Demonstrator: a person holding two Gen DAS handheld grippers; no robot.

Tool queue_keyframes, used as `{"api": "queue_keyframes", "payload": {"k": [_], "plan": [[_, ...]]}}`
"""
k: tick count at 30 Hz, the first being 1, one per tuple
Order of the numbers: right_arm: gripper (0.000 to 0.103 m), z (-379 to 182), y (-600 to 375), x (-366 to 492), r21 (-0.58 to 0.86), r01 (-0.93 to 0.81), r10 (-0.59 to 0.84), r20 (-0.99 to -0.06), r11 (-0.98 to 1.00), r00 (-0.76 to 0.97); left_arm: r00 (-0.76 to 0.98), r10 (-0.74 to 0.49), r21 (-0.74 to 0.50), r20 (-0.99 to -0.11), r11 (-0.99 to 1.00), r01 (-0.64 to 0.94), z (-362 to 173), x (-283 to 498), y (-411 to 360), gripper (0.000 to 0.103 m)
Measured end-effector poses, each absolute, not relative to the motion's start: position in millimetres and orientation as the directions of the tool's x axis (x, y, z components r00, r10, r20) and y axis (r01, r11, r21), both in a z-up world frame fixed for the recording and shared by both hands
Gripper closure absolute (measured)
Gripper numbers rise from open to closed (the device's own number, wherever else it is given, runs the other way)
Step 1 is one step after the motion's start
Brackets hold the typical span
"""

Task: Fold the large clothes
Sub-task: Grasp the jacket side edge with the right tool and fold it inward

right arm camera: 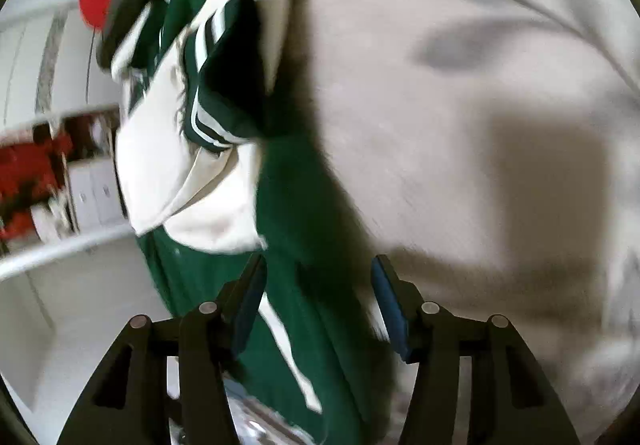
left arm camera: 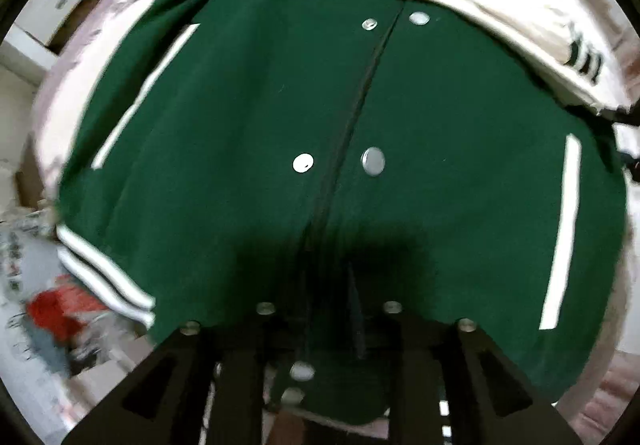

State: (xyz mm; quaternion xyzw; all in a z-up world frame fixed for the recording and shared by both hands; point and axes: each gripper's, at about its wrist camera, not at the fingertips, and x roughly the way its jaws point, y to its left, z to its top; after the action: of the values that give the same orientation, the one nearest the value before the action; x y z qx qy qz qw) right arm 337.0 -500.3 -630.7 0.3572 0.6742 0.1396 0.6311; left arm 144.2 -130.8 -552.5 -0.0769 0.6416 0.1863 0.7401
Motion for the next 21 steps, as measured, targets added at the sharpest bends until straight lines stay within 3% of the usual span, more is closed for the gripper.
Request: {"api": "queue_keyframes", "payload": {"k": [2, 4, 5, 6, 8, 9, 12, 14, 17, 19, 21], "plan": [[0.068, -632.8, -492.8, 349.5, 0.582, 0.26, 0.596, -0.803, 0.77, 0.032, 0.11, 0.211, 0.157, -0.971, 0.914, -0.373, -540.4, 146.8, -141.9, 0.082], [0.07, -636.5, -500.8, 347.2, 0.546, 0.274, 0.562, -0.827, 0.792, 0.023, 0.128, 0.24, 0.175, -0.962, 0.906, -0.385, -531.3, 146.8, -153.3, 0.074], [0.084, -639.5, -508.9, 343.2, 0.506, 0.283, 0.522, -0.853, 0.815, 0.024, 0.152, 0.245, 0.169, -0.958, 0.904, -0.392, -525.0, 148.3, -160.3, 0.062], [0.084, -643.7, -516.2, 339.4, 0.462, 0.291, 0.478, -0.878, 0.838, 0.017, 0.165, 0.254, 0.172, -0.953, 0.903, -0.395, -522.1, 151.1, -162.7, 0.042], [0.083, -654.6, -528.2, 331.0, 0.533, 0.334, 0.558, -0.829, 0.777, 0.024, 0.19, 0.295, 0.204, -0.936, 0.899, -0.386, -525.6, 153.8, -177.0, 0.026], [0.082, -655.3, -534.2, 329.6, 0.567, 0.361, 0.6, -0.8, 0.741, 0.025, 0.192, 0.309, 0.219, -0.932, 0.899, -0.38, -529.1, 143.0, -180.7, 0.026], [0.067, -641.4, -543.1, 333.3, 0.617, 0.353, 0.649, -0.76, 0.703, 0.038, 0.155, 0.335, 0.257, -0.93, 0.889, -0.379, -552.5, 146.5, -179.8, 0.026], [0.048, -626.8, -543.0, 339.0, 0.626, 0.287, 0.64, -0.767, 0.725, 0.054, 0.105, 0.346, 0.285, -0.932, 0.881, -0.377, -575.2, 152.3, -175.5, 0.023], [0.047, -623.8, -522.1, 353.3, 0.589, 0.182, 0.599, -0.801, 0.788, -0.003, 0.087, 0.421, 0.36, -0.903, 0.852, -0.381, -588.9, 155.4, -173.1, 0.0], [0.048, -630.9, -506.3, 361.4, 0.558, 0.117, 0.566, -0.823, 0.821, -0.046, 0.129, 0.398, 0.321, -0.908, 0.86, -0.397, -590.9, 155.5, -167.7, 0.0], [0.061, -635.4, -486.9, 364.8, 0.492, 0.031, 0.493, -0.869, 0.87, -0.046, 0.183, 0.347, 0.241, -0.92, 0.867, -0.436, -591.7, 147.9, -158.9, 0.0]]}}
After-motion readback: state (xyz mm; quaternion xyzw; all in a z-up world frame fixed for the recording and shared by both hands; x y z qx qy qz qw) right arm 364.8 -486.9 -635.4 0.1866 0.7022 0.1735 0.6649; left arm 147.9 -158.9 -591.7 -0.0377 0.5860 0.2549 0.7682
